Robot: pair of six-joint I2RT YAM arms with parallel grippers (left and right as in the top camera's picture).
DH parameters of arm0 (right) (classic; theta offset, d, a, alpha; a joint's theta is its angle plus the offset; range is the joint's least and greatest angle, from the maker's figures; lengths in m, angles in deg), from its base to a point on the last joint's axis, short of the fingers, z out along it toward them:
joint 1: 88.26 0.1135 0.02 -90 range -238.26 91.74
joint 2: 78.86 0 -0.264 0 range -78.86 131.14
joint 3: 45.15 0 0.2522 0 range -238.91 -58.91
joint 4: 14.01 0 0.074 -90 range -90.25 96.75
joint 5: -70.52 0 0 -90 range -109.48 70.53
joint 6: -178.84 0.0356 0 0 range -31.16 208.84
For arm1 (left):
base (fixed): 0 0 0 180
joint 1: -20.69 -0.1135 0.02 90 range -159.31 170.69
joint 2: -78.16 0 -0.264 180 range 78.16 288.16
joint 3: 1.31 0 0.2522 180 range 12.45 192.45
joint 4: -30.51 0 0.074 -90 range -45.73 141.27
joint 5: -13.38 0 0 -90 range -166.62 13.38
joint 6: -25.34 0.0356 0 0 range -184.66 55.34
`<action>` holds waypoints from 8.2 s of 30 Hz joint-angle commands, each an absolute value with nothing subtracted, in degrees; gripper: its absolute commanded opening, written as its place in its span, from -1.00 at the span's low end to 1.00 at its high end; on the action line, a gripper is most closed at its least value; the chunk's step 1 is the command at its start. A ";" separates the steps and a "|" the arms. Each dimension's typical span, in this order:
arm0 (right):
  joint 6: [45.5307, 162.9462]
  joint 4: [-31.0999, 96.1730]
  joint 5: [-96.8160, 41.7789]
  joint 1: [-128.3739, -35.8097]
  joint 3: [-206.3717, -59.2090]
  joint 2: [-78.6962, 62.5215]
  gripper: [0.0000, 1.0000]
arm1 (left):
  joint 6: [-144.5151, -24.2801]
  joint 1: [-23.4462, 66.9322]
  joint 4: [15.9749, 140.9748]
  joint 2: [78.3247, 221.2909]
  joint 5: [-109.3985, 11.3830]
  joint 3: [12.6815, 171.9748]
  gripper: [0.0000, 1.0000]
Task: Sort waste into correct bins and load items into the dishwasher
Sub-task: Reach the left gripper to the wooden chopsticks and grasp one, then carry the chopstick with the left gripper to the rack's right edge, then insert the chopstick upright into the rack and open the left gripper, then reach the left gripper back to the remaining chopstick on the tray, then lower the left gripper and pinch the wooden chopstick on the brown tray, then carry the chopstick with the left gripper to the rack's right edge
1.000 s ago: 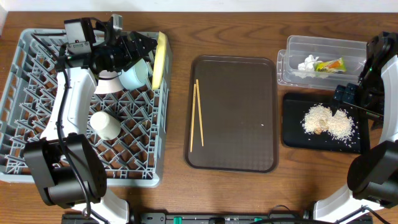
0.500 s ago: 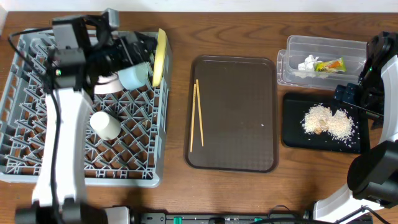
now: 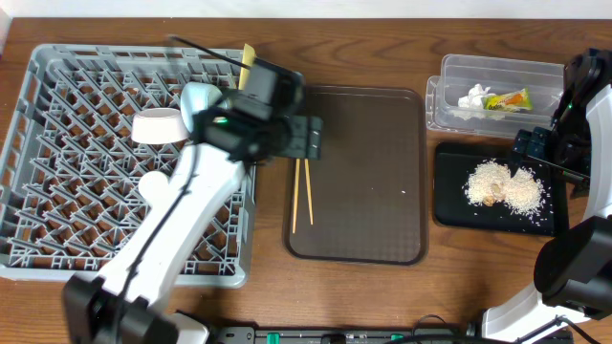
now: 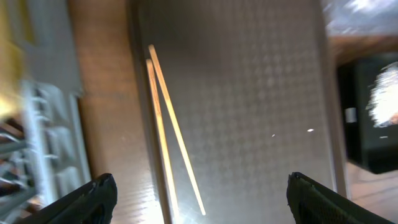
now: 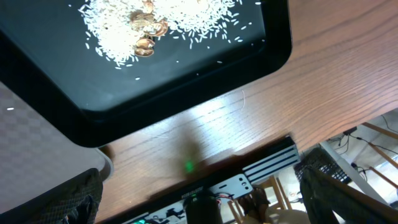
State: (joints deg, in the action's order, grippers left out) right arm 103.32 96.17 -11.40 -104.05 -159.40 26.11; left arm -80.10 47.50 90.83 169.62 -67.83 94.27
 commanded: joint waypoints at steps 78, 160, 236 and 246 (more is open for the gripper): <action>103.56 95.78 -12.03 -104.37 -159.66 26.46 0.98 | -76.67 39.37 111.91 163.48 -77.31 93.62 -0.88; 103.54 96.19 -12.05 -104.37 -159.66 26.46 0.98 | -72.91 53.88 78.77 176.13 -70.47 78.06 0.11; 103.36 96.24 -12.43 -104.37 -159.66 26.46 0.99 | -81.00 52.14 86.81 158.98 -78.25 76.98 -0.88; 103.36 96.22 -12.43 -104.37 -159.66 26.46 0.99 | -81.04 40.53 97.81 155.00 -84.18 76.94 -0.88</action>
